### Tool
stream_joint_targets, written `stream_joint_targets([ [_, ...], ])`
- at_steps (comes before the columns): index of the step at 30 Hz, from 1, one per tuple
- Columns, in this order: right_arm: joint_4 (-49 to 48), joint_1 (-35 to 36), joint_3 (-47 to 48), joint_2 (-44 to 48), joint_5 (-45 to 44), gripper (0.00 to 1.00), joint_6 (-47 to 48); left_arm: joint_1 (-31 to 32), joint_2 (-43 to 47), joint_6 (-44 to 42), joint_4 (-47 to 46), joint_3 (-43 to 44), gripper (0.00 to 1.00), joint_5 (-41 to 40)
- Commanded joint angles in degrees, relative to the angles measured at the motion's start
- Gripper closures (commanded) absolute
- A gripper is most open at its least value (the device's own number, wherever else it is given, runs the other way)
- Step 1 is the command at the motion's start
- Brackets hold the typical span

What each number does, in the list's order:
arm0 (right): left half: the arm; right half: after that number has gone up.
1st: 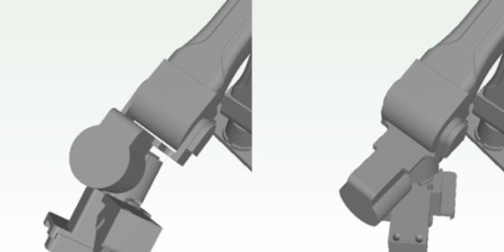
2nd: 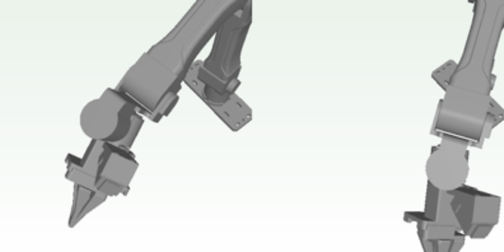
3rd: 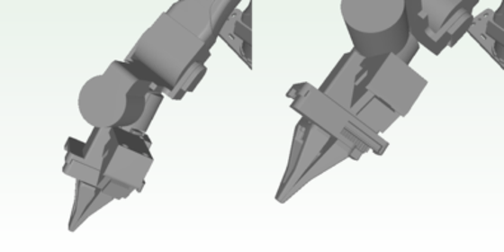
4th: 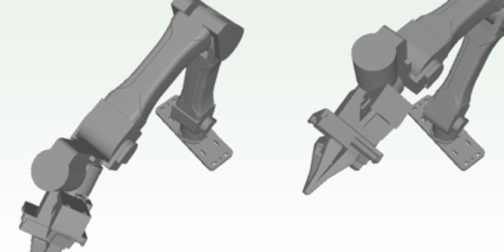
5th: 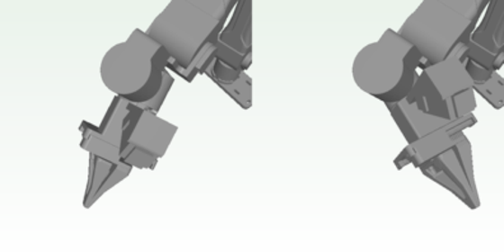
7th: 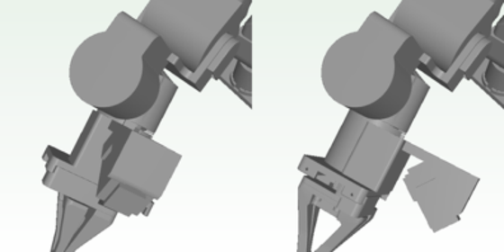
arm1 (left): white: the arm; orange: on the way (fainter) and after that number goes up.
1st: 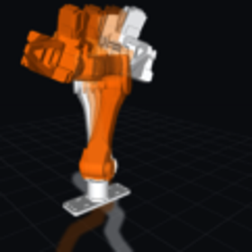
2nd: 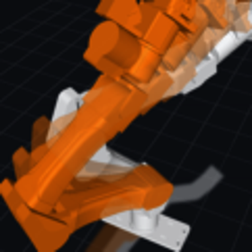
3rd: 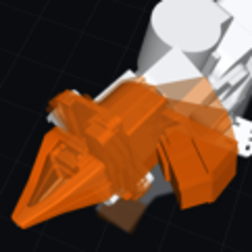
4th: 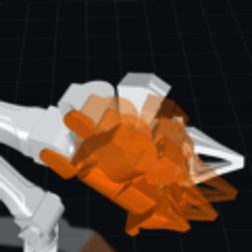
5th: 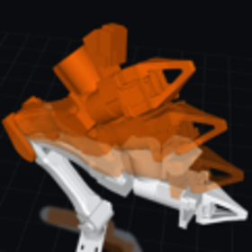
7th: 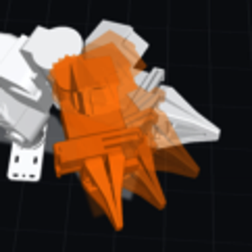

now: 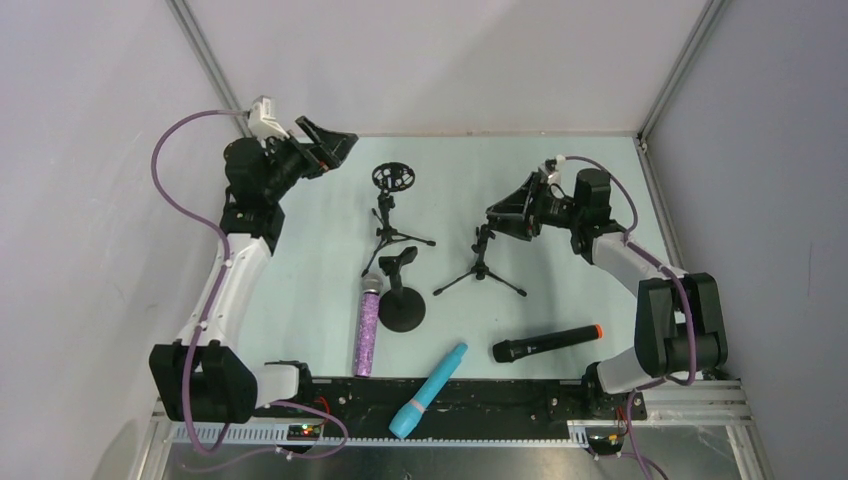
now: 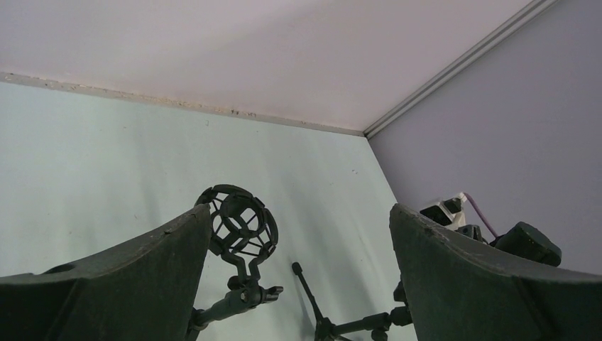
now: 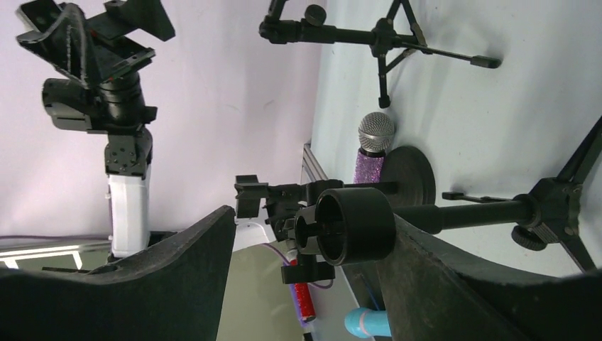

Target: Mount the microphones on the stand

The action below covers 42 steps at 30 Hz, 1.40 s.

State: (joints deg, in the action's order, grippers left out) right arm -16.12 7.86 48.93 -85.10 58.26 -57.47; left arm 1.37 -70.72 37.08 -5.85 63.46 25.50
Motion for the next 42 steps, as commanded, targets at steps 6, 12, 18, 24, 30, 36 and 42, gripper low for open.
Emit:
stream_joint_targets([
  [6, -17.0, -2.4, -1.7, -2.4, 6.1, 0.28, -9.8, 0.2, -0.8, 0.3, -2.6, -0.2, 0.02, 1.6],
  [12, -24.4, -2.2, -3.5, -5.1, 7.1, 0.32, -15.6, 0.2, -1.1, 0.2, -2.6, -0.2, 0.02, 1.6],
  [18, -36.0, -1.3, -5.5, -8.3, 7.9, 0.44, -23.6, 0.2, -1.2, 0.3, -2.7, -0.2, 0.01, 1.7],
  [24, -49.5, 0.0, -7.3, -13.2, 7.5, 0.53, -32.6, 0.2, -1.3, 0.3, -2.7, -0.2, 0.02, 1.7],
  [30, -56.5, 0.2, -8.0, -16.5, 7.1, 0.55, -36.5, 0.2, -1.1, 0.2, -2.7, -0.2, 0.02, 1.7],
  [36, -49.0, 0.6, -8.1, -15.6, 6.2, 0.52, -31.2, 0.2, -1.2, 0.2, -2.7, -0.2, 0.02, 1.8],
  [42, -42.3, 1.4, -8.0, -13.8, 4.5, 0.56, -25.5, 0.3, -1.4, 0.1, -2.7, -0.3, 0.02, 1.7],
])
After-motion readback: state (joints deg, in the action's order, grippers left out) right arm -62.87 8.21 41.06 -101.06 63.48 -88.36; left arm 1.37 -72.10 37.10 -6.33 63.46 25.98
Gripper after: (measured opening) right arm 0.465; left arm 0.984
